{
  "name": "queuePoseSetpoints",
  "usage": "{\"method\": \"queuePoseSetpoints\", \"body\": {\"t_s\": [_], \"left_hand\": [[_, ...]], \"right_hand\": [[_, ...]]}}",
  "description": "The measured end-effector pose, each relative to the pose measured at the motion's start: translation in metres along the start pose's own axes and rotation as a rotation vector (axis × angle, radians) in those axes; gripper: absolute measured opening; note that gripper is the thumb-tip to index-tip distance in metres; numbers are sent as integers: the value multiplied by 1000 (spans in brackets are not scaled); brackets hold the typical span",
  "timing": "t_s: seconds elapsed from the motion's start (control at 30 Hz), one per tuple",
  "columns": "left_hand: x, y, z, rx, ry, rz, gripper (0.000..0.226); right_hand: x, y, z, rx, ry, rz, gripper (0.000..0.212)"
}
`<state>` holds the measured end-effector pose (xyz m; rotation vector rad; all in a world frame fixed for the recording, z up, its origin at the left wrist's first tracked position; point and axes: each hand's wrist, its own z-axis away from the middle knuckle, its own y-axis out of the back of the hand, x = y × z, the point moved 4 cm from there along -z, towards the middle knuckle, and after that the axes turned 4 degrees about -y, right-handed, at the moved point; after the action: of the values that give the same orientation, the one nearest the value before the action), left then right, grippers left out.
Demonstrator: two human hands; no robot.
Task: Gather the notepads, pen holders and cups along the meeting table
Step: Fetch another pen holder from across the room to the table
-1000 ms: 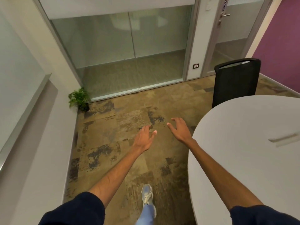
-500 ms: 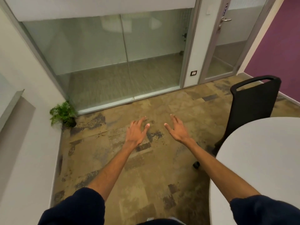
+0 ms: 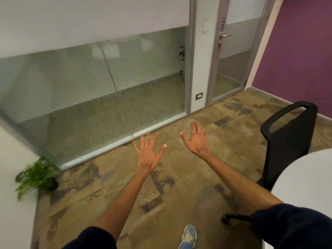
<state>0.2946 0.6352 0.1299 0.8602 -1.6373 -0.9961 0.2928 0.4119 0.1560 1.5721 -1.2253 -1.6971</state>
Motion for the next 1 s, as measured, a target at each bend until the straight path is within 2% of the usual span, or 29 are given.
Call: {"method": "queuePoseSetpoints", "body": {"t_s": [0.17, 0.3, 0.63, 0.77, 1.0], "left_hand": [[15, 4, -128, -27, -35, -40, 87], [35, -4, -207, -16, -64, 12, 88], [128, -103, -399, -94, -215, 100, 91], [171, -137, -483, -96, -314, 117, 84], [270, -196, -628, -173, -523, 109, 69]], "right_hand": [[2, 17, -115, 8, -1, 4, 75], [20, 32, -185, 52, -40, -10, 70], [124, 61, -344, 128, -250, -10, 67], [169, 78, -412, 166, -272, -2, 59], [260, 119, -509, 286, -470, -5, 60]]}}
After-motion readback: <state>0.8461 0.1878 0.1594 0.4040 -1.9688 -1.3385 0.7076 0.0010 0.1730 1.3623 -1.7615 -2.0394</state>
